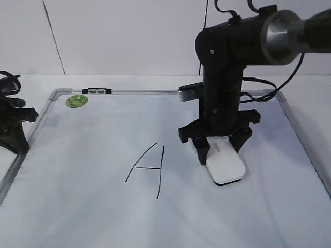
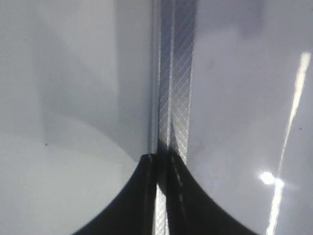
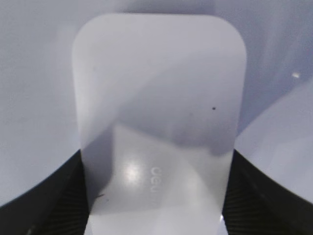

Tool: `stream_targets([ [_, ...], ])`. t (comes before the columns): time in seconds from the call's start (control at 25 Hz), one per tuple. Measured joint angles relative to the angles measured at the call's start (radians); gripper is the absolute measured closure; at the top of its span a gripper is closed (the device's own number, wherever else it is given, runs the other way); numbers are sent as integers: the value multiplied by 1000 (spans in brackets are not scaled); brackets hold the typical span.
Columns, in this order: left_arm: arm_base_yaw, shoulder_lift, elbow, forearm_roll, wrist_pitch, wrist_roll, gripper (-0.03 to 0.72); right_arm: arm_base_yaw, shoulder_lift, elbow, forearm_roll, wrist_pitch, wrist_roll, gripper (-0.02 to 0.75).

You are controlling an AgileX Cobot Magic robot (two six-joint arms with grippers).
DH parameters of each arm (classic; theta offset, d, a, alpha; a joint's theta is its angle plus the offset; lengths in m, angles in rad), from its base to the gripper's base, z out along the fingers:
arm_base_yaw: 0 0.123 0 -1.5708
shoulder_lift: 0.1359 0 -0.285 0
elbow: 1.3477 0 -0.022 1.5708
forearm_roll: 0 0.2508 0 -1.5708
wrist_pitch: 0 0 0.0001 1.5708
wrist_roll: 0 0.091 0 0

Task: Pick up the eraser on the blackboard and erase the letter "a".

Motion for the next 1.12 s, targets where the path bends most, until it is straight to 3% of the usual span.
stream_targets([
  [0.76, 0, 0, 0, -2, -3, 0, 673, -19, -415, 26, -160, 8, 64, 209],
  [1.12, 0, 0, 0, -2, -6, 0, 673, -172, -531, 189, -173, 14, 80, 209],
])
